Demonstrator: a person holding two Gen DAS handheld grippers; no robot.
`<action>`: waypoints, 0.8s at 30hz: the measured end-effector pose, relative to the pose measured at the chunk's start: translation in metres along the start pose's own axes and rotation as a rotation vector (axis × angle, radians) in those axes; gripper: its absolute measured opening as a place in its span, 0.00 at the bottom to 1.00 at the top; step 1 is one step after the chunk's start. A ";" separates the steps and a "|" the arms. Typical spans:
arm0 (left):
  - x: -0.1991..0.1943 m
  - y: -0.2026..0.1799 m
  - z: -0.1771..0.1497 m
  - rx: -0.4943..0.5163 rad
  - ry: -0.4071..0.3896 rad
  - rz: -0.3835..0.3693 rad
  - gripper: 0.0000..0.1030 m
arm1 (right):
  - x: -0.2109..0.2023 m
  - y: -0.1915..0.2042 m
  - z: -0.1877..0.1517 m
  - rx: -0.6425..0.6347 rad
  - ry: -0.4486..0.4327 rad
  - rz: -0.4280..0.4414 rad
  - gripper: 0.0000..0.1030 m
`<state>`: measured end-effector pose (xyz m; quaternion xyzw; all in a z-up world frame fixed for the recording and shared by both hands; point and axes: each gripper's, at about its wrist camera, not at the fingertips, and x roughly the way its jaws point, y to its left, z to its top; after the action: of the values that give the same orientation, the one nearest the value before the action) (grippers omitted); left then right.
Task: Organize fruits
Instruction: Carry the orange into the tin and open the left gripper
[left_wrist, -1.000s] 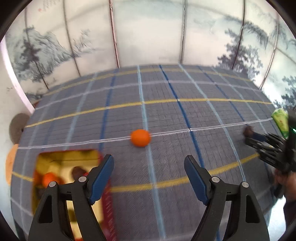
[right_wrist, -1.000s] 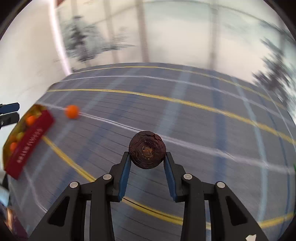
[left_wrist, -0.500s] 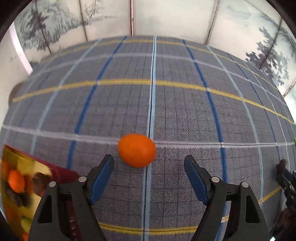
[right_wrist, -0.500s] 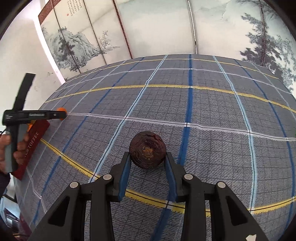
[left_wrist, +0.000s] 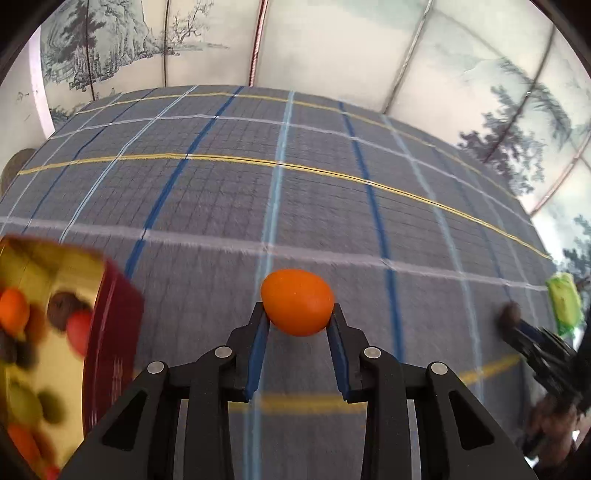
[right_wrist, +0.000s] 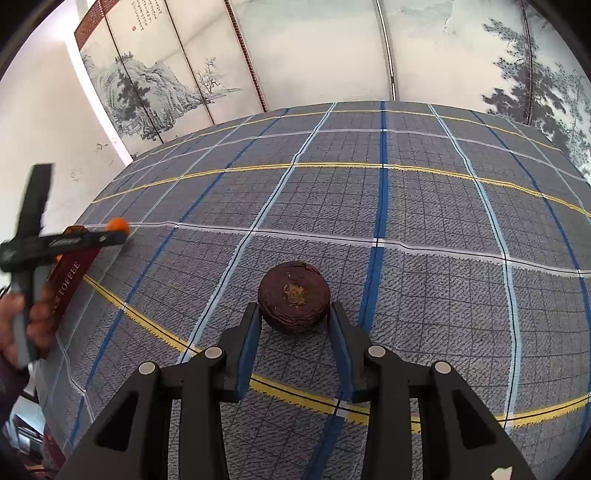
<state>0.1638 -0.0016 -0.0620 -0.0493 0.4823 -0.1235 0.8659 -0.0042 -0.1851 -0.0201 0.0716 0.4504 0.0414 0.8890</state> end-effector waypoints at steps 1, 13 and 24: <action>-0.010 -0.004 -0.008 0.004 -0.013 -0.002 0.32 | 0.000 0.000 0.000 0.000 0.000 -0.002 0.34; -0.093 -0.023 -0.080 0.062 -0.077 0.046 0.32 | 0.001 0.005 0.002 -0.020 0.005 -0.038 0.33; -0.135 -0.014 -0.112 0.106 -0.153 0.113 0.32 | 0.003 0.016 0.002 -0.075 0.016 -0.106 0.33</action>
<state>-0.0015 0.0239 -0.0077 0.0147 0.4097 -0.0959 0.9071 -0.0011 -0.1691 -0.0191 0.0139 0.4589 0.0118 0.8883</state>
